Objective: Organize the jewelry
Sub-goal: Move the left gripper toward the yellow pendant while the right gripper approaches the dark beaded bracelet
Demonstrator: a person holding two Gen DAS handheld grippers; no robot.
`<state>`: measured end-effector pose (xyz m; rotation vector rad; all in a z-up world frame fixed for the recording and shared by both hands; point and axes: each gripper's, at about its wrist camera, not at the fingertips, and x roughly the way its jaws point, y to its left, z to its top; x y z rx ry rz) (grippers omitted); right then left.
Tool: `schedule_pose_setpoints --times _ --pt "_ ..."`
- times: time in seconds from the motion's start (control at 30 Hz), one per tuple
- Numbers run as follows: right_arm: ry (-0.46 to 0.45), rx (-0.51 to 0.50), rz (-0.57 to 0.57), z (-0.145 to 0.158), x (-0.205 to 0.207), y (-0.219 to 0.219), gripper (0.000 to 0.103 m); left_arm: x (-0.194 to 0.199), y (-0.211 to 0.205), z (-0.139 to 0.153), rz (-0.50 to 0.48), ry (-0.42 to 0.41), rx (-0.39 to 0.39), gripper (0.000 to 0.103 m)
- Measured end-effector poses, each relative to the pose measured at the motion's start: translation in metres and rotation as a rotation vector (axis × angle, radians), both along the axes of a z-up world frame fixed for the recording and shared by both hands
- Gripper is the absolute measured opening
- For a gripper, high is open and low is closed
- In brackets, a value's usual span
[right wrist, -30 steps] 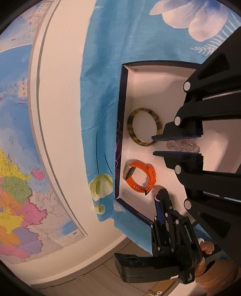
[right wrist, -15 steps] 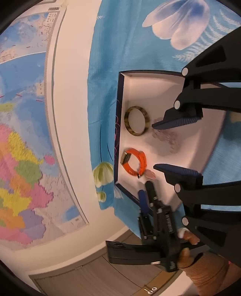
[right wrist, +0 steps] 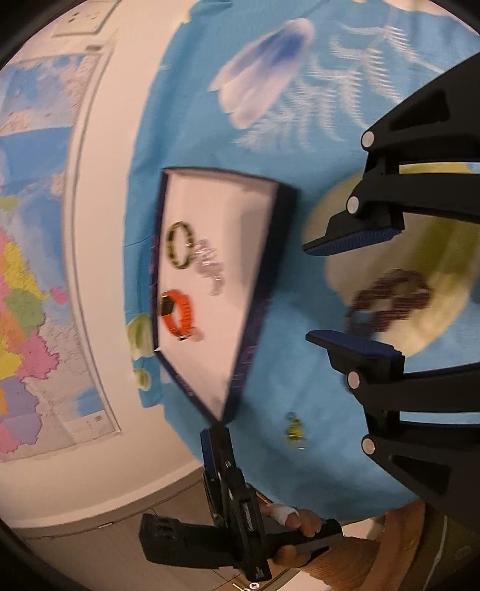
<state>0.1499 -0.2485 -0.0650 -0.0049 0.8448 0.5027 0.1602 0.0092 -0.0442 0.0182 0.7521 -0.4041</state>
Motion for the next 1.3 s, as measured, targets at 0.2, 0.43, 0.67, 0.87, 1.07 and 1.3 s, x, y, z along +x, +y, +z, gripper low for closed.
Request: schedule_pose_setpoints --times 0.2,0.43,0.67,0.87,1.07,1.3 --pt "0.032 -0.001 -0.022 -0.016 -0.016 -0.006 0.04 -0.028 -0.001 -0.016 -0.037 0.038 0.019 0.052" --pt "0.037 0.02 -0.038 -0.02 -0.027 -0.009 0.04 -0.043 -0.011 -0.027 -0.065 0.05 0.052 0.052" --pt "0.028 0.028 -0.033 -0.018 -0.034 -0.006 0.04 -0.045 -0.013 -0.037 -0.073 0.084 0.063 0.048" --pt "0.027 0.006 -0.023 -0.019 -0.036 0.002 0.04 -0.044 -0.016 -0.041 -0.069 0.093 0.076 0.048" --pt "-0.009 0.018 0.003 -0.009 -0.036 0.013 0.04 -0.041 -0.016 -0.041 -0.06 0.093 0.073 0.047" --pt "-0.028 0.065 0.141 -0.003 -0.03 0.062 0.04 -0.032 -0.013 -0.043 -0.053 0.111 0.065 0.037"
